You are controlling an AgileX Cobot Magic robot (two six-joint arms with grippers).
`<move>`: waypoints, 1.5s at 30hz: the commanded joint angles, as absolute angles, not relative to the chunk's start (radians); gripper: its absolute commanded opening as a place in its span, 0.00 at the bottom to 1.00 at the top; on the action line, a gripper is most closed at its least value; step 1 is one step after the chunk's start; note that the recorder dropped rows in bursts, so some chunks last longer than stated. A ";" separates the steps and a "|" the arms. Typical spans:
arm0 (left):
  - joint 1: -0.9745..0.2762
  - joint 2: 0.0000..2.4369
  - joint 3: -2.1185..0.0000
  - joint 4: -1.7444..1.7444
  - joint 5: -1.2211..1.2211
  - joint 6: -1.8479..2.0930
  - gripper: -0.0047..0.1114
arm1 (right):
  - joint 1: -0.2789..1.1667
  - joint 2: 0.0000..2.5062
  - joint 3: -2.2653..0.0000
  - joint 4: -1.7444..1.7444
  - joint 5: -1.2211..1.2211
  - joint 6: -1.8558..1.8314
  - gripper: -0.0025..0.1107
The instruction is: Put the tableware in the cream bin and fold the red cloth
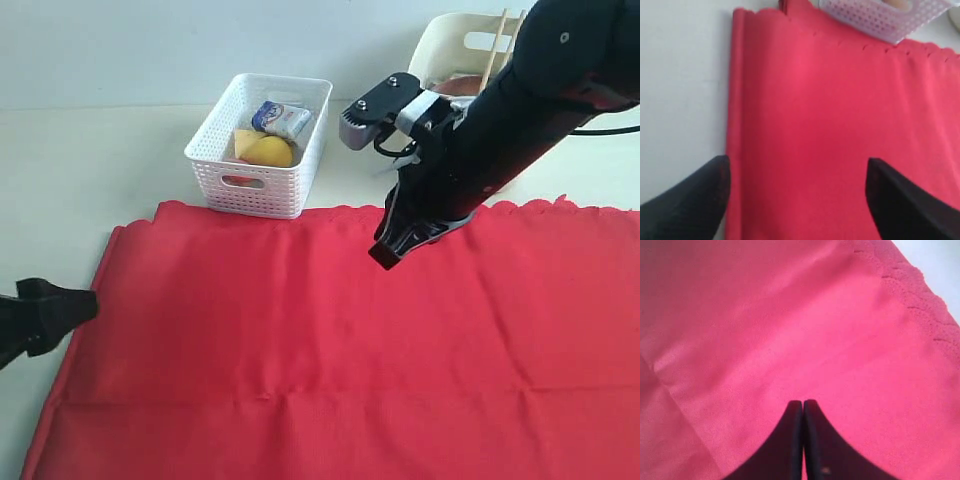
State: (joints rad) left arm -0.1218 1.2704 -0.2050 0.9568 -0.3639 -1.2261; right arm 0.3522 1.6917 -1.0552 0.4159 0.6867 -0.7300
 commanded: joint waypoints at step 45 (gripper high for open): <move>-0.328 1.804 -0.494 1.175 -0.276 -1.072 0.60 | 0.354 1.691 -1.054 0.412 0.694 -0.733 0.02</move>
